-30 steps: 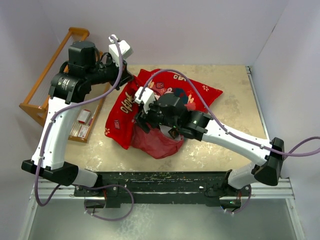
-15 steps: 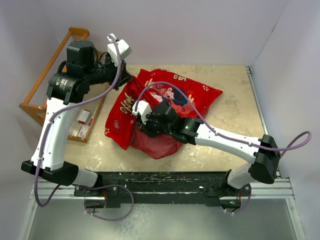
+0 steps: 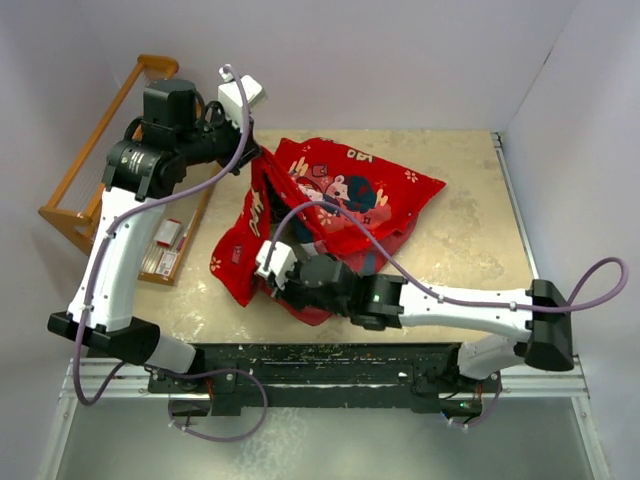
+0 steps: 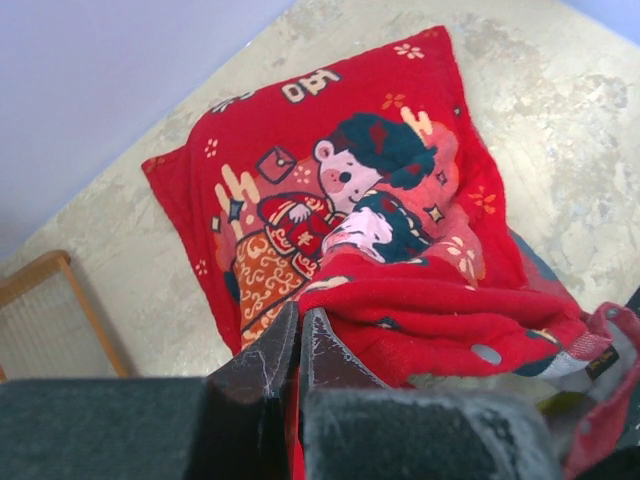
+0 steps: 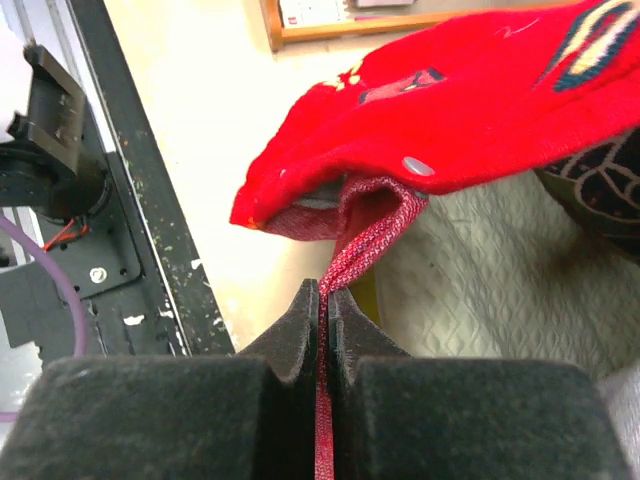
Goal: Remove the pillowcase from the pillow
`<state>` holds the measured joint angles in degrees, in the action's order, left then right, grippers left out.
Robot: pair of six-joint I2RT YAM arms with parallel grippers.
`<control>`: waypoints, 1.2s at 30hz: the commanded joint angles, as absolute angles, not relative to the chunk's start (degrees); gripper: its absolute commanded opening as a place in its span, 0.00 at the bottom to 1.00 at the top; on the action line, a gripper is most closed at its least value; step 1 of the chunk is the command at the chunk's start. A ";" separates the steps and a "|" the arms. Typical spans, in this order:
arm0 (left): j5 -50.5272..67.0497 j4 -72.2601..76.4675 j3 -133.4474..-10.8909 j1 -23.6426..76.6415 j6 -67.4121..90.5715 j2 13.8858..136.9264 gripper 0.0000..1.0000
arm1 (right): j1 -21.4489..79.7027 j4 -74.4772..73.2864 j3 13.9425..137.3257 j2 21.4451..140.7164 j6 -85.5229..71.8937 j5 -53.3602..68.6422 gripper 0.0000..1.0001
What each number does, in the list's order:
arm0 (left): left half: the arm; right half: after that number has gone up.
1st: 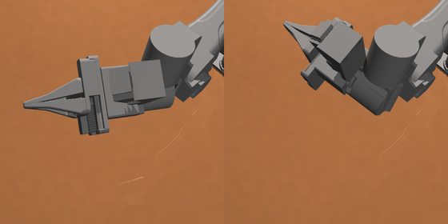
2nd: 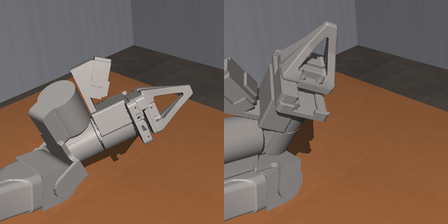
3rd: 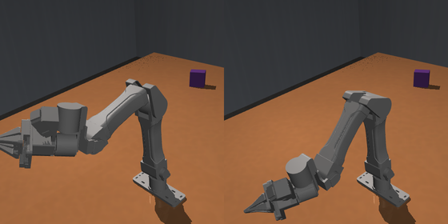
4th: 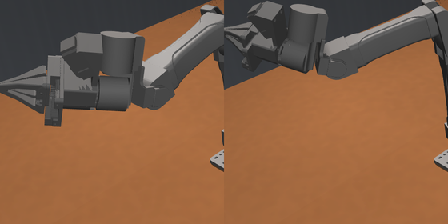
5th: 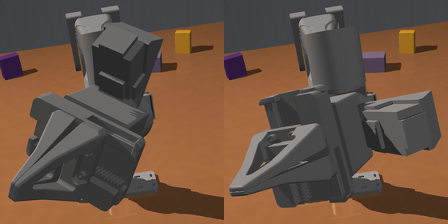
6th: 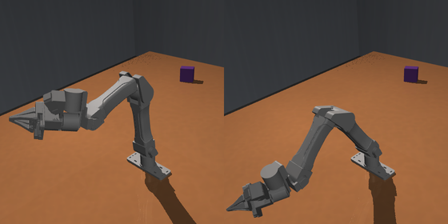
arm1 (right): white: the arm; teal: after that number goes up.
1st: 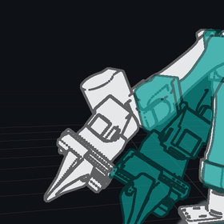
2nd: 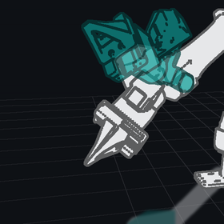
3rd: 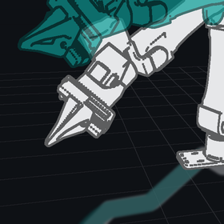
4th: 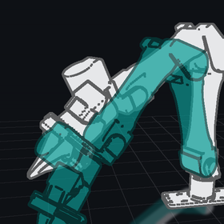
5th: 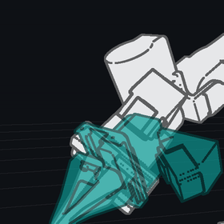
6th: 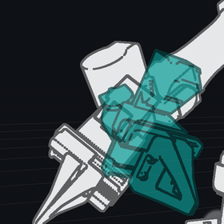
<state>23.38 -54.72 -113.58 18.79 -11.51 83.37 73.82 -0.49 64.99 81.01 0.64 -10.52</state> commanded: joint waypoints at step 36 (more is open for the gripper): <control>15.21 -43.05 -102.80 18.29 -12.70 79.93 0.00 | 84.00 0.32 66.79 77.15 -16.83 -23.52 0.73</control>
